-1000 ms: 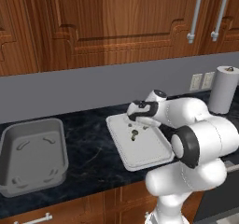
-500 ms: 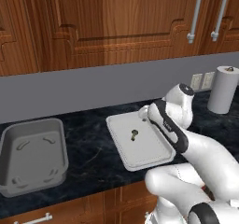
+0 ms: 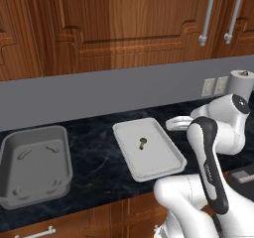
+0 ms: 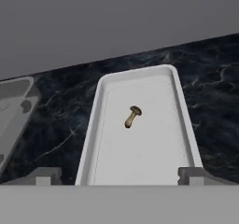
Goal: Place one mushroom and one fish in each tupperware on the nearby counter, to pack two identical lunches.
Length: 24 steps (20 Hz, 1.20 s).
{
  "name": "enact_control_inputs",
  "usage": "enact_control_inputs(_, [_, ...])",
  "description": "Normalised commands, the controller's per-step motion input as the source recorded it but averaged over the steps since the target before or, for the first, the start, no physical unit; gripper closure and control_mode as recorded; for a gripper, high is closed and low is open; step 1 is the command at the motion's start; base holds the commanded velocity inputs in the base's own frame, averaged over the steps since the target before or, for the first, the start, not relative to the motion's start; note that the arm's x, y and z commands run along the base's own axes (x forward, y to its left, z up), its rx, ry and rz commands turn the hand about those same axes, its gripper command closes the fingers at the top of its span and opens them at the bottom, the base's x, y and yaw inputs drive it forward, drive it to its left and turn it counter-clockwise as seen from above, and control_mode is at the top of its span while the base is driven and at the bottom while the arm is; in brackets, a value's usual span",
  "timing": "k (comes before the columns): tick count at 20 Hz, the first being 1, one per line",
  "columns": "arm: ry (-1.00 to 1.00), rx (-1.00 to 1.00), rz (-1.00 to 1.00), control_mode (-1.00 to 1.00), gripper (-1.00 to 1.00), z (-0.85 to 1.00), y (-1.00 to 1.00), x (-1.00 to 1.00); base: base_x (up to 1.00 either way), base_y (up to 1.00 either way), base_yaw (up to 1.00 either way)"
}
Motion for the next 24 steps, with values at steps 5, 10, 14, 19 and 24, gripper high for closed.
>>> enact_control_inputs(5, [0.03, -0.09, 0.11, -1.00, -1.00, 0.80, 0.00, -0.81, 0.00, 0.00, 0.00])
enact_control_inputs(10, [0.00, -0.11, 0.03, -1.00, -1.00, 0.00, 0.17, -0.88, 0.00, 0.00, 0.00])
enact_control_inputs(14, [-0.01, -0.03, -0.01, 1.00, -1.00, -0.02, 0.06, -0.25, -0.75, 0.09, -0.06])
enact_control_inputs(19, [0.00, 0.00, 0.00, 1.00, -1.00, 0.00, 0.00, 0.00, -1.00, 0.28, -0.08])
enact_control_inputs(24, [0.00, 0.00, 0.00, 1.00, -1.00, 0.00, 0.00, 0.00, -0.93, 0.92, -0.02])
